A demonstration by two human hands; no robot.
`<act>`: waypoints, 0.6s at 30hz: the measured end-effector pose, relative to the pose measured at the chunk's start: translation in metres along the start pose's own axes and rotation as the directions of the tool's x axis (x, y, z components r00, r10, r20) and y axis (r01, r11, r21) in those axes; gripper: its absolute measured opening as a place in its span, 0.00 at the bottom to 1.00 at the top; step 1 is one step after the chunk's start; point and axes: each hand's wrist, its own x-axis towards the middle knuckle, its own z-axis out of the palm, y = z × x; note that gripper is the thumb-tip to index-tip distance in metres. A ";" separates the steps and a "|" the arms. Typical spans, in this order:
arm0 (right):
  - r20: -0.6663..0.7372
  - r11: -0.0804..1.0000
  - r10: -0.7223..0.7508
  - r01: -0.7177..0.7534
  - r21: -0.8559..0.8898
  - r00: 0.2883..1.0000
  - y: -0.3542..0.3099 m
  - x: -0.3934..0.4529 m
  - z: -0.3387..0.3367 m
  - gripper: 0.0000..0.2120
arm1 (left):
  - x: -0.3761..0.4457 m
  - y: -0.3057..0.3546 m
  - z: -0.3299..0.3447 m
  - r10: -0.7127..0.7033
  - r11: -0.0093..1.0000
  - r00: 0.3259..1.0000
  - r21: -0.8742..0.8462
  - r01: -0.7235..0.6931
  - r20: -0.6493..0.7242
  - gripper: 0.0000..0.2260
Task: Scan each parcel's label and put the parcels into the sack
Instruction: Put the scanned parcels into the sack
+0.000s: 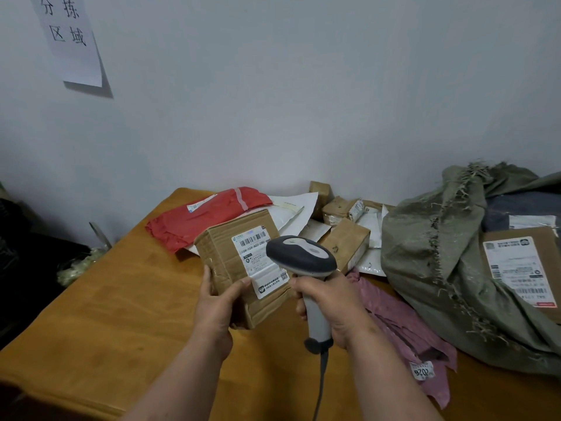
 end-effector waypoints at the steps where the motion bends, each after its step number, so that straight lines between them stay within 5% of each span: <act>1: 0.011 1.000 -0.009 0.009 -0.011 1.000 -0.001 0.000 -0.001 0.14 | 0.001 0.000 0.000 -0.001 1.000 1.000 -0.004 0.001 0.001 0.44; 18: 0.059 0.984 -0.064 0.073 -0.163 0.996 -0.008 -0.008 -0.003 0.04 | 0.004 -0.002 -0.008 -0.038 0.999 0.999 -0.019 0.037 -0.015 0.41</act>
